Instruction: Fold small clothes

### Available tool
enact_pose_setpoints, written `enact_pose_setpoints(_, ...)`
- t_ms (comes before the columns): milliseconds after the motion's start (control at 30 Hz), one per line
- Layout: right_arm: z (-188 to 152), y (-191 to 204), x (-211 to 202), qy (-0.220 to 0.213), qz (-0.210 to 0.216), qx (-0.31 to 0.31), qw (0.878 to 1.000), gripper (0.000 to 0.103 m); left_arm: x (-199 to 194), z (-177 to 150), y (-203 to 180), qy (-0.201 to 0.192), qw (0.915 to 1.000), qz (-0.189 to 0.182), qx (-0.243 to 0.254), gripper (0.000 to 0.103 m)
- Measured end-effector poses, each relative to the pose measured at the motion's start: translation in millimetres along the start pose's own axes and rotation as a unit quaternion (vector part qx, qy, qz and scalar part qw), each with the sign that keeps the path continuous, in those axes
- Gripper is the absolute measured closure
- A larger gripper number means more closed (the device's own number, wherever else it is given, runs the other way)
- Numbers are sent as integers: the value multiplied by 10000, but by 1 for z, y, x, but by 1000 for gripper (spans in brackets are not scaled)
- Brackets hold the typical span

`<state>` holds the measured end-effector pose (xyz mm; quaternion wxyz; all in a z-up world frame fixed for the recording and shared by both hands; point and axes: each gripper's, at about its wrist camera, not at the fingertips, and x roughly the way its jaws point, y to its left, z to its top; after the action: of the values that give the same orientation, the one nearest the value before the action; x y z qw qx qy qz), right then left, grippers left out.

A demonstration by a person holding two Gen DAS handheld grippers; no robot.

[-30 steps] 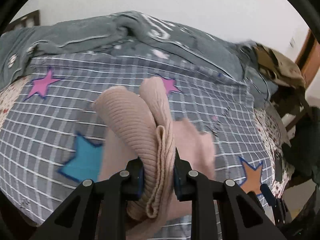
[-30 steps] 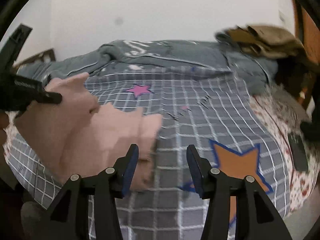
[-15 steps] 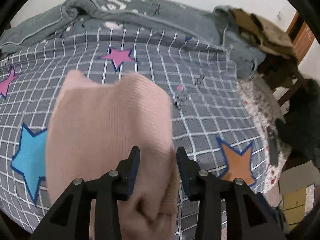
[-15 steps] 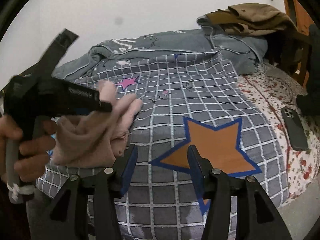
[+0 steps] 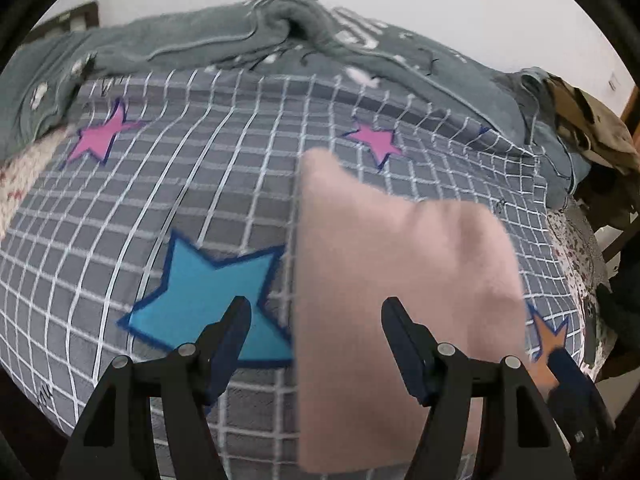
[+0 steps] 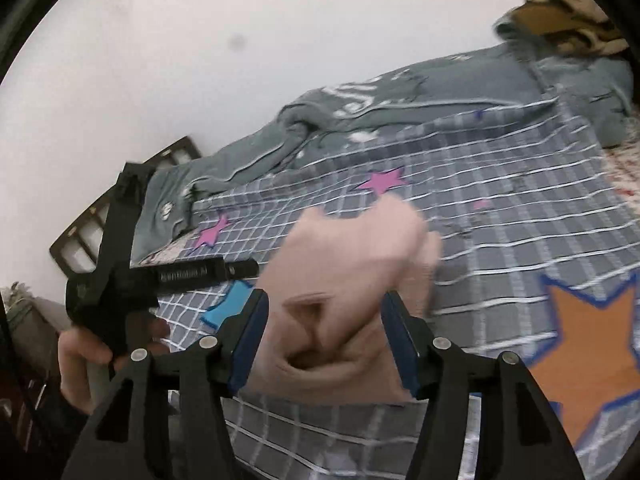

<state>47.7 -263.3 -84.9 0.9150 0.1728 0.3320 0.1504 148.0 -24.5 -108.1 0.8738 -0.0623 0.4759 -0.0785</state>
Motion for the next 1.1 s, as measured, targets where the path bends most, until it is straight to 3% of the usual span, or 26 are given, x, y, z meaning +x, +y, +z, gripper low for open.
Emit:
enact_pose_setpoints(67, -4, 6, 17, 113, -64, -76, 9999, 48, 4, -6, 10, 73, 9999, -86, -81, 37)
enact_pose_setpoints(133, -10, 7, 31, 109, -436, -201, 9988, 84, 9, -11, 15, 156, 9998, -117, -105, 37)
enact_pose_setpoints(200, -16, -2, 36, 81, -712, -264, 9971, 85, 12, -15, 18, 183, 9997, -166, -79, 37)
enact_pose_setpoints(333, -35, -19, 35, 103, -925, -213, 9954, 89, 13, -18, 14, 157, 9991, -388, 20, 37)
enact_pose_setpoints(467, -47, -29, 37, 225, -1046, -308, 9938, 86, 14, -21, 3, 178, 9981, -539, 260, 37)
enact_pose_setpoints(533, -41, -33, 33, 242, -1005, -210, 9944, 70, 14, -21, -1, 161, 9978, -513, 387, 37)
enact_pose_setpoints(633, -26, -34, 27, 141, -880, -119, 9960, 56, 14, -18, -2, 102, 9977, -443, 509, 37)
enact_pose_setpoints(767, -2, -34, 35, 77, -716, 85, 9974, 51, 14, -12, 4, 101, 9976, -490, 474, 37)
enact_pose_setpoints(900, 6, -40, 64, 453, -862, 262, 9949, 50, 16, -8, 5, 92, 9976, -466, 510, 37)
enact_pose_setpoints(967, 1, -44, 74, 600, -830, 305, 9943, 58, 19, -6, 6, 107, 9976, -514, 456, 37)
enact_pose_setpoints(1000, -1, -45, 73, 522, -799, 302, 9950, 77, 20, -5, 6, 110, 9974, -562, 449, 37)
enact_pose_setpoints(1033, -1, -45, 66, 346, -630, 248, 9971, 86, 20, -5, 5, 98, 9971, -601, 466, 37)
enact_pose_setpoints(1100, -3, -48, 50, -33, -387, 200, 9990, 91, 20, -4, 3, 64, 9965, -636, 533, 37)
